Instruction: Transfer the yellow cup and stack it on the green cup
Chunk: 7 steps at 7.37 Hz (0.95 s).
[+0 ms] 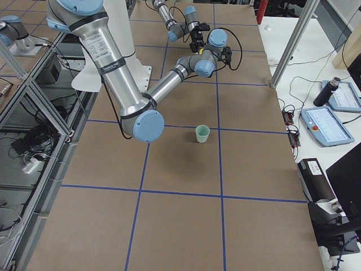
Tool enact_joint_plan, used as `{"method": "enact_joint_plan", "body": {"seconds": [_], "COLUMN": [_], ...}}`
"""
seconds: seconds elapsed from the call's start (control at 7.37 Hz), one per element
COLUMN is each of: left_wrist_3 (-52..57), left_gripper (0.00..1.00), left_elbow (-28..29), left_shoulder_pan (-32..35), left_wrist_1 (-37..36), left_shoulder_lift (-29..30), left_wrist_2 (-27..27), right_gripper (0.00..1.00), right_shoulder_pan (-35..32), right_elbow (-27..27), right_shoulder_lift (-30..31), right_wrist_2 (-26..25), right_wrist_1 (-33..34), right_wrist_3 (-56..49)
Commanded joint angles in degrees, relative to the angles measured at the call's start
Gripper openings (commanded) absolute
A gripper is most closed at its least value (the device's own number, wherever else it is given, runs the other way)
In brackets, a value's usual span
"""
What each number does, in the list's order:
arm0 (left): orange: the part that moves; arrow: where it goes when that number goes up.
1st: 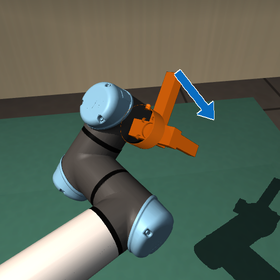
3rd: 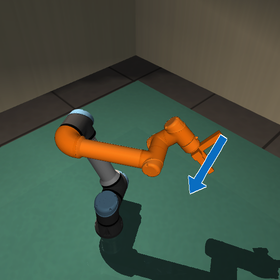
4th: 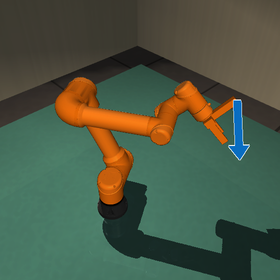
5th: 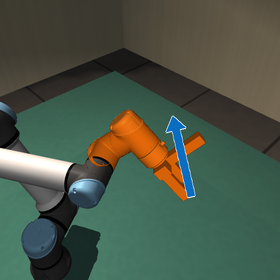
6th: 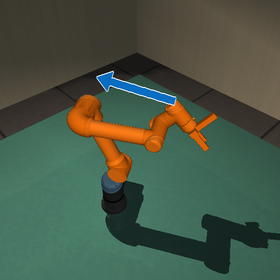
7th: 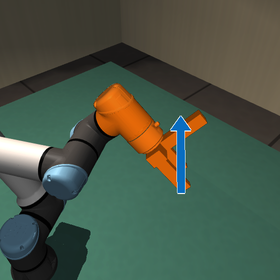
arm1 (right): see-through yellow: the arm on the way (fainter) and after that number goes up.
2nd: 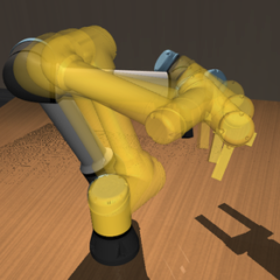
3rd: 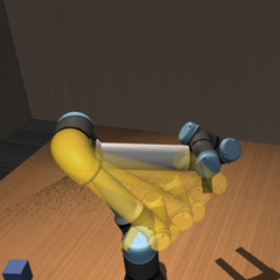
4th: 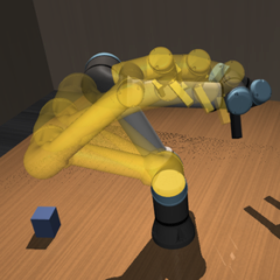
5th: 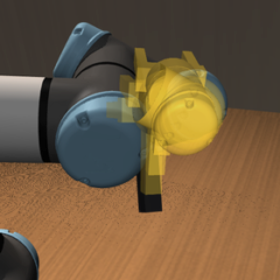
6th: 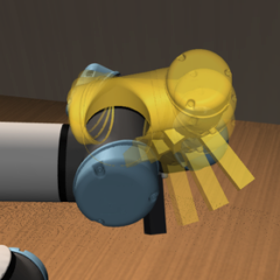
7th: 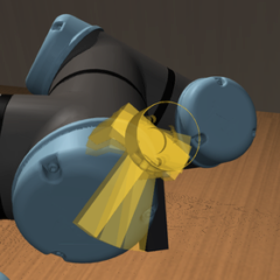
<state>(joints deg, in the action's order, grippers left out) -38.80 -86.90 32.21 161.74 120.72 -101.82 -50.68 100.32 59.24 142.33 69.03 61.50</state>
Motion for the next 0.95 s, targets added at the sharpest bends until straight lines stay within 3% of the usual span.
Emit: {"method": "enact_joint_plan", "body": {"seconds": [0.0, 0.27, 0.81], "left_wrist_3": [0.82, 1.45, 1.1], "left_gripper": [0.0, 0.0, 0.0], "left_elbow": [-0.02, -0.28, -2.92], "left_shoulder_pan": [-2.32, -5.93, -6.11], "left_wrist_1": [0.16, 0.16, 0.16], "left_shoulder_lift": [0.39, 1.45, 1.36], "left_wrist_2": [1.96, 5.83, 5.75], "right_gripper": [0.99, 0.98, 0.92], "right_shoulder_pan": [2.95, 3.13, 3.74], "right_elbow": [-0.64, -2.05, -3.98], "right_shoulder_lift": [-3.06, -5.01, -5.01], "right_wrist_2": [0.05, -0.03, -0.65], "right_wrist_1": [0.23, 0.06, -0.3], "right_wrist_3": [2.21, 4.95, 4.95]}}
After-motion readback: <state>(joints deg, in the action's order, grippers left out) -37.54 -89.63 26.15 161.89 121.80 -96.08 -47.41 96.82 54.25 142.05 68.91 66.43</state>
